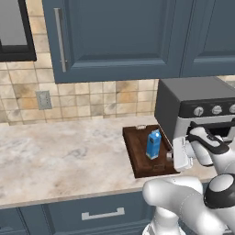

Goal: Take out the milk from the fridge and place it on the tray on the counter. Then take the sugar cube near the tray and place it in the tray.

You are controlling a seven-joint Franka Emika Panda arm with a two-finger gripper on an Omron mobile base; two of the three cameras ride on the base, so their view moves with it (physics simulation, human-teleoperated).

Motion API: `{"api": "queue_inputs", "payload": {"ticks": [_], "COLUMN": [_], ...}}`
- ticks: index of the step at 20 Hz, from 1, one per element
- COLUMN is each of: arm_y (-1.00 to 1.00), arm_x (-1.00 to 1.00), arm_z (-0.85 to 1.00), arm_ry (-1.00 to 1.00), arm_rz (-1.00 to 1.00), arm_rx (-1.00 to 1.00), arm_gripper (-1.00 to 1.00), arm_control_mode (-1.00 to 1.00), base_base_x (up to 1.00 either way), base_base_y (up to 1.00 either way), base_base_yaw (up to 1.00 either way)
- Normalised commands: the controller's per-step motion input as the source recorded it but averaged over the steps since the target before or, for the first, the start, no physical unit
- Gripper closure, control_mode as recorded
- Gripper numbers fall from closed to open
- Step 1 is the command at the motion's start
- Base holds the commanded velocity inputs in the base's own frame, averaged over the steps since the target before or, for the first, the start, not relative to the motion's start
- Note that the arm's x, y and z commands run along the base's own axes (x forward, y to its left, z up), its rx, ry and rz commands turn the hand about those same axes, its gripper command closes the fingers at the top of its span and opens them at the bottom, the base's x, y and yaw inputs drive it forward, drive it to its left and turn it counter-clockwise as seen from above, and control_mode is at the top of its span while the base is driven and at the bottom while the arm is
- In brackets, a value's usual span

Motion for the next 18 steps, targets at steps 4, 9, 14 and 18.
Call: {"api": "queue_inputs", "payload": {"ticks": [4,9,14,18], "arm_y": [0.1,0.0,0.0,0.0], "arm_x": [0.0,-0.01,-0.19,-0.39], "arm_z": [-0.08,0.0,0.22,0.71], "arm_ry": [-0.06,-0.1,-0.12,-0.22], "arm_rz": [0.0,0.0,0.0,0.0], "arm_rx": [0.0,0.0,0.0,0.0], "arm_gripper": [-1.0,-1.0,-1.0,-1.0], "arm_control_mode": [-1.0,-1.0,-1.0,-1.0], "base_base_x": [0.0,0.0,0.0,0.0], "base_base_y": [0.0,0.0,0.0,0.0], "base_base_yaw": [0.0,0.0,0.0,0.0]}}
